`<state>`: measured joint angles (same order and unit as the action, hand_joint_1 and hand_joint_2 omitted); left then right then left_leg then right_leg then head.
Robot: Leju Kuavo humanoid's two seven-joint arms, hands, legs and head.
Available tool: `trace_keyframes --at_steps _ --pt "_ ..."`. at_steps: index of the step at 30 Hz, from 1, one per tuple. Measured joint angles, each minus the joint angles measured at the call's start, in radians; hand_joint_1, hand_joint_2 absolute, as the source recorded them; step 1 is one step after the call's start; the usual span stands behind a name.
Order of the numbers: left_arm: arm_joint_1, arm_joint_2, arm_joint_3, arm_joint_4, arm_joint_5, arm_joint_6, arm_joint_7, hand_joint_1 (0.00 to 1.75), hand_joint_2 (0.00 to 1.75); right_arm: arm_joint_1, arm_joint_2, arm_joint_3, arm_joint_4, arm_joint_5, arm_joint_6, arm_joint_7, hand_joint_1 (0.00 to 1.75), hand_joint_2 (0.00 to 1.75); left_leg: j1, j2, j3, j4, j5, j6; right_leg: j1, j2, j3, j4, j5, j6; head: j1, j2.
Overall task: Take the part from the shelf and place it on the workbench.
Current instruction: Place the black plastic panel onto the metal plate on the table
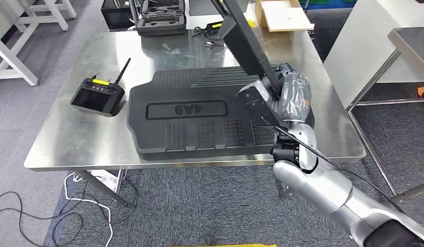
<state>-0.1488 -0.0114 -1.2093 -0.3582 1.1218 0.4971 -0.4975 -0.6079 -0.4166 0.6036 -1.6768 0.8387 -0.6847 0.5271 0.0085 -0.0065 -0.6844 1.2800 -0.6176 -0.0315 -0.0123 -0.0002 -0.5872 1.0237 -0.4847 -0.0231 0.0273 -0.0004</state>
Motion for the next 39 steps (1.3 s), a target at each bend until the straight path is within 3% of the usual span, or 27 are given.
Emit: trace_keyframes --at_steps 1,2,5,7,11,15,20,34,38,39 --pt "0.002 0.0 0.0 0.0 0.0 0.0 0.0 0.0 1.75 0.002 0.0 0.0 0.002 -0.001 0.0 -0.001 1.75 1.75 0.0 0.0 -0.027 0.036 0.0 0.0 0.001 0.001 0.005 0.0 -0.005 -0.001 -0.002 0.0" --pt "0.003 0.0 0.0 0.0 0.0 0.0 0.0 0.0 1.75 0.003 0.0 0.0 0.003 -0.001 0.0 -0.002 1.75 1.75 0.0 0.0 -0.035 0.032 0.022 0.001 0.001 0.002 0.012 0.0 -0.01 -0.001 -0.004 0.0" --pt "0.004 0.0 0.0 0.0 0.0 0.0 0.001 0.0 1.75 0.005 0.0 -0.001 0.006 -0.001 0.0 -0.002 1.75 1.75 -0.003 0.0 0.03 -0.154 0.142 0.014 0.004 0.004 0.036 0.001 -0.028 0.006 -0.012 0.0" --pt "0.004 0.0 0.0 0.0 -0.001 0.001 0.001 0.0 1.75 0.004 0.0 -0.003 0.007 -0.001 0.0 -0.002 1.75 1.75 -0.007 0.0 0.063 -0.237 0.167 0.024 0.006 0.005 0.043 0.001 -0.037 0.014 -0.015 0.0" --pt "0.004 0.0 0.0 -0.001 -0.001 0.001 0.001 0.0 1.75 0.008 0.0 -0.011 0.008 0.0 -0.001 -0.003 1.75 1.75 -0.007 0.0 0.073 -0.255 0.161 0.039 0.006 0.005 0.05 -0.003 -0.041 0.03 -0.011 0.0" --pt "0.001 0.0 0.0 -0.001 0.0 -0.001 0.004 0.0 1.75 0.01 0.0 -0.02 0.011 -0.001 -0.001 -0.01 1.75 1.75 -0.008 -0.003 0.079 -0.258 0.158 0.04 0.008 0.005 0.063 -0.016 -0.039 0.021 0.004 0.0" --pt "-0.001 0.0 0.0 -0.002 -0.011 -0.011 0.005 0.0 1.75 0.011 0.001 -0.023 0.015 -0.001 -0.001 -0.022 1.75 1.75 -0.01 -0.003 0.078 -0.257 0.154 0.045 0.006 0.004 0.067 -0.027 -0.043 0.026 0.014 0.0" --pt "-0.002 0.0 0.0 -0.002 -0.032 -0.015 0.016 0.0 1.75 0.015 0.006 -0.026 0.03 -0.004 -0.001 -0.024 1.65 1.75 -0.009 -0.003 0.081 -0.259 0.155 0.045 0.008 0.004 0.067 -0.027 -0.042 0.03 0.007 0.0" --pt "-0.002 0.0 0.0 -0.002 -0.026 -0.013 0.021 0.0 0.0 0.015 0.009 -0.025 0.036 0.0 -0.001 -0.024 1.67 1.75 -0.009 -0.003 0.081 -0.26 0.155 0.045 0.008 0.004 0.067 -0.027 -0.042 0.03 0.006 0.0" --pt "-0.002 0.0 0.0 -0.002 -0.023 -0.011 0.022 0.0 0.0 0.014 0.009 -0.025 0.038 0.007 -0.001 -0.02 1.68 1.75 -0.009 -0.003 0.081 -0.26 0.155 0.045 0.008 0.004 0.067 -0.027 -0.042 0.03 0.006 0.0"
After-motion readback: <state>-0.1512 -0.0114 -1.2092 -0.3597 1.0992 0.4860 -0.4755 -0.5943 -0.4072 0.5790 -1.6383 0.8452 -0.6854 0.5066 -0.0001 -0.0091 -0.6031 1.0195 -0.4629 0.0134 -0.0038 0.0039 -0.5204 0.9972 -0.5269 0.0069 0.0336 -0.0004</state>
